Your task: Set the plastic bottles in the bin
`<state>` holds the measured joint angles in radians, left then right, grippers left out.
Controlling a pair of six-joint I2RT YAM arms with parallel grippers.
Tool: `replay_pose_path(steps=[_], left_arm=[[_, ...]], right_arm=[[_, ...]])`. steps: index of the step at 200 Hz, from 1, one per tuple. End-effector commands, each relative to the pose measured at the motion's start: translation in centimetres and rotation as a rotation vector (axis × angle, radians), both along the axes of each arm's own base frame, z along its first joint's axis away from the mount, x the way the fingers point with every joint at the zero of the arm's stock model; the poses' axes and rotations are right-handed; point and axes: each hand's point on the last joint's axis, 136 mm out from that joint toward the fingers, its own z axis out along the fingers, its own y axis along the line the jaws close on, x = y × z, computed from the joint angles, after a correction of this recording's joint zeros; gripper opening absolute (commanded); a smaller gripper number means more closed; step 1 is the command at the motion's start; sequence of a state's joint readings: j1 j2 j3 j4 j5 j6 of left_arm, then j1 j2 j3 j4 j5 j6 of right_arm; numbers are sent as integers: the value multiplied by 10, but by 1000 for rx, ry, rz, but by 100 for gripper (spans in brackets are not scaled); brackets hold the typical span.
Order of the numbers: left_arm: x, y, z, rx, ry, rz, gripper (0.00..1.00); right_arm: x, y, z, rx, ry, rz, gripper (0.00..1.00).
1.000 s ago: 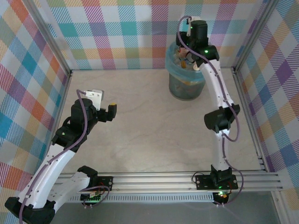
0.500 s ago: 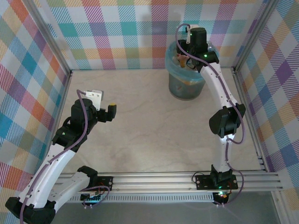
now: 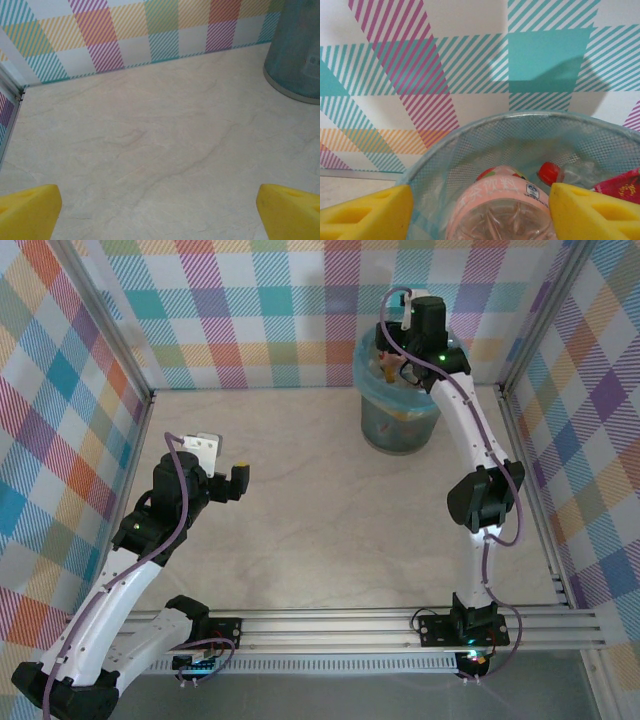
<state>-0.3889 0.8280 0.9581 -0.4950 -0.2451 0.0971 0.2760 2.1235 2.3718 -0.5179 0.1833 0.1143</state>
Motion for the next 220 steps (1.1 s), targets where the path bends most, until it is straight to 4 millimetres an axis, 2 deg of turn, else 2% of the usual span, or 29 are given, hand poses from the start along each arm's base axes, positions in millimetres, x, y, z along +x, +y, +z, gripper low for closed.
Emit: replay_pose_path(steps=[1, 15, 28, 53, 92, 146, 181, 220], left_arm=[[0, 2, 5, -16, -19, 11, 100], [0, 3, 5, -16, -21, 13, 100], [0, 3, 5, -16, -20, 12, 100], [1, 3, 4, -11, -16, 14, 100], [1, 3, 2, -2, -11, 12, 100], [4, 1, -6, 12, 15, 5, 100], [7, -2, -12, 11, 36, -3, 100], [10, -5, -21, 15, 63, -13, 100]], right_arm=[[-2, 9, -50, 23, 177, 26, 75], [5, 6, -28, 13, 104, 6, 77], [14, 3, -16, -8, 47, -13, 77], [31, 5, -21, -37, 6, -16, 77], [49, 11, -68, -52, 67, -5, 77], [61, 14, -127, -111, 160, 7, 80], [60, 17, -167, -143, 244, 33, 80], [51, 25, -212, -157, 350, 95, 79]])
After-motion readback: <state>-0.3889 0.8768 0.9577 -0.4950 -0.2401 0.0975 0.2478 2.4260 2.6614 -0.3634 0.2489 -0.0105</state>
